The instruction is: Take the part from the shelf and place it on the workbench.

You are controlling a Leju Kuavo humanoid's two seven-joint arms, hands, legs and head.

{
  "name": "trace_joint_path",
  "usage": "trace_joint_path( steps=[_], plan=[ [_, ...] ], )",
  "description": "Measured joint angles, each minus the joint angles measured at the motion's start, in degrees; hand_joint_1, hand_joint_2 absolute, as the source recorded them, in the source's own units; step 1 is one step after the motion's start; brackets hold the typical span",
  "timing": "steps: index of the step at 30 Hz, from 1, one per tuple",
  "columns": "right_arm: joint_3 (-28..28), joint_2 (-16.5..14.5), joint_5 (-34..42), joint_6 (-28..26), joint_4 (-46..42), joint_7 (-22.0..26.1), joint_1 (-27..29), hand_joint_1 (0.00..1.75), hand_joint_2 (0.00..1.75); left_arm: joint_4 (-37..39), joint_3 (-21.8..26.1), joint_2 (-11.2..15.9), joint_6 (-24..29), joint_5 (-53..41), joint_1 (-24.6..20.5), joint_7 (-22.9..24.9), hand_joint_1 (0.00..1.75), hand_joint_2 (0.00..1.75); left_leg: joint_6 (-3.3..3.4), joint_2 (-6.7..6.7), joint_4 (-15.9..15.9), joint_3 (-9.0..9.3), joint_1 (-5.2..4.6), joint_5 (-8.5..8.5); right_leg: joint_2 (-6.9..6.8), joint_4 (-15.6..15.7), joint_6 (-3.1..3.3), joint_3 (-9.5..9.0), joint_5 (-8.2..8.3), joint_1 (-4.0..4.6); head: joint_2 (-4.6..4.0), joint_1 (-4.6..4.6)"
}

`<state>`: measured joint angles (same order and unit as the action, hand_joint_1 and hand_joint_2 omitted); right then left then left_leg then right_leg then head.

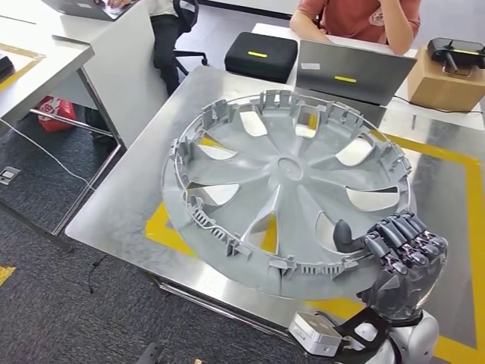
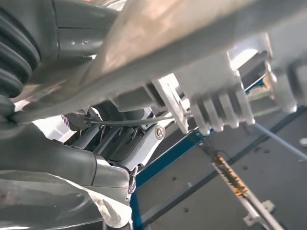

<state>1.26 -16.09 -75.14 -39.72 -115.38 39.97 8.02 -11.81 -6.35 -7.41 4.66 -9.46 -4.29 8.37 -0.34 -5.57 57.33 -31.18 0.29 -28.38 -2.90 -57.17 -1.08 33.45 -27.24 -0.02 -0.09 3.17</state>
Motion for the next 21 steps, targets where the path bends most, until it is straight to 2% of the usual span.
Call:
trace_joint_path(
  steps=[1,2,4,5,6,7,8,9,10,11,12,13,14,15,16,18,19,20,21],
  plan=[
    [0.02,0.0,0.01,-0.01,0.0,-0.01,0.02,1.75,1.75,-0.01,-0.01,-0.01,0.01,0.0,-0.03,0.0,0.0,0.0,-0.33,0.4,0.31,0.03,0.1,-0.4,0.58,0.07,0.33,-0.01,0.11,-0.09,0.0,-0.07],
    [0.01,0.0,0.02,-0.01,0.0,-0.03,0.01,1.75,1.75,-0.01,-0.01,-0.02,0.01,0.0,-0.06,0.0,0.0,0.0,-0.62,1.36,1.43,-0.31,0.21,-1.31,1.14,0.17,0.69,-0.05,0.23,-0.24,0.0,-0.14],
    [-0.05,0.0,0.03,-0.02,0.0,-0.08,-0.02,1.75,1.75,-0.01,-0.02,-0.01,0.01,0.0,0.0,0.0,0.0,0.0,-0.99,3.97,7.55,-2.86,0.36,-4.81,2.32,0.26,1.22,-0.12,0.35,-0.46,0.0,-0.42],
    [-0.08,0.0,0.03,-0.01,0.01,-0.1,-0.02,1.75,1.75,0.0,-0.02,0.0,0.01,0.0,0.12,0.0,0.0,0.0,-1.06,4.62,11.76,-4.8,0.38,-6.68,3.0,0.25,1.39,-0.13,0.34,-0.44,0.0,-0.49],
    [-0.08,0.0,0.04,-0.01,0.02,-0.12,-0.01,1.75,1.75,0.01,-0.03,0.02,0.01,0.0,0.25,0.0,0.0,0.0,-1.08,4.85,15.29,-6.53,0.37,-7.87,3.8,0.24,1.49,-0.15,0.33,-0.4,0.0,-0.52],
    [-0.06,-0.01,0.07,0.0,0.03,-0.12,0.0,1.75,1.75,0.01,-0.03,0.04,0.01,-0.01,0.34,-0.01,0.0,0.0,-1.03,4.9,17.0,-7.49,0.36,-7.89,4.63,0.2,1.53,-0.2,0.32,-0.35,0.0,-0.52],
    [-0.03,-0.01,0.14,0.01,0.04,-0.11,0.02,1.75,1.75,0.01,-0.03,0.05,0.01,-0.02,0.38,-0.04,0.0,0.0,-0.91,5.01,16.5,-7.48,0.36,-6.75,5.48,0.16,1.54,-0.27,0.32,-0.32,0.0,-0.52],
    [-0.01,-0.01,0.24,0.01,0.04,-0.11,0.03,1.75,1.75,0.01,-0.03,0.08,0.0,-0.03,0.35,-0.07,0.0,0.0,-0.72,5.34,13.73,-6.42,0.36,-4.61,6.32,0.12,1.51,-0.39,0.31,-0.31,0.0,-0.52],
    [0.02,-0.01,0.33,0.01,0.03,-0.11,0.03,1.75,1.75,0.01,-0.03,0.12,0.0,-0.04,0.3,-0.11,0.0,0.0,-0.47,6.31,9.63,-4.77,0.39,-2.15,7.11,0.07,1.46,-0.5,0.27,-0.33,0.0,-0.52],
    [0.03,-0.01,0.39,0.01,0.03,-0.11,0.0,1.75,1.75,0.01,-0.04,0.19,0.0,-0.04,0.27,-0.14,0.0,0.0,-0.17,7.87,5.75,-3.18,0.52,-0.33,7.85,-0.05,1.3,-0.49,0.23,-0.26,0.0,-0.5],
    [0.03,-0.01,0.44,0.0,0.02,-0.12,-0.02,1.75,1.75,0.01,-0.04,0.24,0.0,-0.04,0.23,-0.15,0.0,0.0,0.02,9.23,2.77,-1.95,0.61,0.72,8.56,-0.18,1.07,-0.33,0.24,-0.32,0.0,-0.51],
    [0.04,-0.01,0.46,-0.01,0.02,-0.12,-0.03,1.75,1.75,0.01,-0.05,0.26,-0.01,-0.04,0.2,-0.15,0.0,0.0,0.18,10.26,1.2,-1.33,0.64,0.98,9.22,-0.24,0.74,-0.07,0.3,-0.43,0.0,-0.48],
    [0.06,0.0,0.48,-0.01,0.02,-0.12,-0.01,1.75,1.75,0.01,-0.06,0.29,-0.01,-0.04,0.17,-0.15,0.0,0.0,0.31,10.51,0.81,-1.18,0.61,0.76,9.85,-0.23,0.33,0.22,0.42,-0.55,0.0,-0.49],
    [0.07,0.0,0.52,-0.02,0.02,-0.12,0.03,1.75,1.75,0.01,-0.07,0.27,-0.02,-0.04,0.1,-0.15,0.0,0.0,0.46,10.0,0.53,-1.09,0.58,0.76,10.44,-0.11,-0.07,0.41,0.56,-0.71,0.0,-0.48],
    [0.09,0.0,0.67,-0.02,0.01,-0.12,0.08,1.75,1.75,0.01,-0.07,0.26,-0.03,-0.03,0.0,-0.15,0.0,0.0,0.74,9.42,0.26,-1.01,0.63,0.89,10.03,-0.17,-0.44,0.68,0.46,-0.7,0.0,-0.45],
    [0.08,0.0,1.19,-0.02,-0.07,-0.12,0.04,1.75,1.75,0.01,-0.07,0.25,-0.14,-0.03,-0.18,-0.16,0.0,0.0,1.35,8.26,-0.3,-0.81,0.82,1.19,7.04,-2.81,-1.05,2.26,-1.3,-0.56,0.0,0.02],
    [0.06,0.0,1.46,-0.02,-0.11,-0.09,-0.01,1.75,1.75,0.01,-0.07,0.24,-0.2,-0.04,-0.21,-0.16,0.0,0.0,1.54,7.68,-0.39,-0.75,0.8,1.23,5.06,-5.95,-1.31,3.86,-3.0,-0.57,0.0,0.24],
    [0.04,0.0,1.64,-0.02,-0.15,-0.06,-0.07,1.75,1.75,0.01,-0.07,0.25,-0.28,-0.05,-0.15,-0.16,0.0,0.0,1.65,7.15,-0.39,-0.76,0.76,1.21,3.89,-9.9,-1.58,5.78,-4.83,-0.63,0.0,0.47],
    [0.03,0.0,1.73,-0.02,-0.17,-0.03,-0.08,1.75,1.75,0.01,-0.07,0.26,-0.32,-0.05,-0.06,-0.15,0.0,0.0,1.68,6.61,-0.38,-0.76,0.72,1.17,3.39,-13.69,-1.82,7.6,-6.24,-0.74,0.0,0.49]
  ],
)
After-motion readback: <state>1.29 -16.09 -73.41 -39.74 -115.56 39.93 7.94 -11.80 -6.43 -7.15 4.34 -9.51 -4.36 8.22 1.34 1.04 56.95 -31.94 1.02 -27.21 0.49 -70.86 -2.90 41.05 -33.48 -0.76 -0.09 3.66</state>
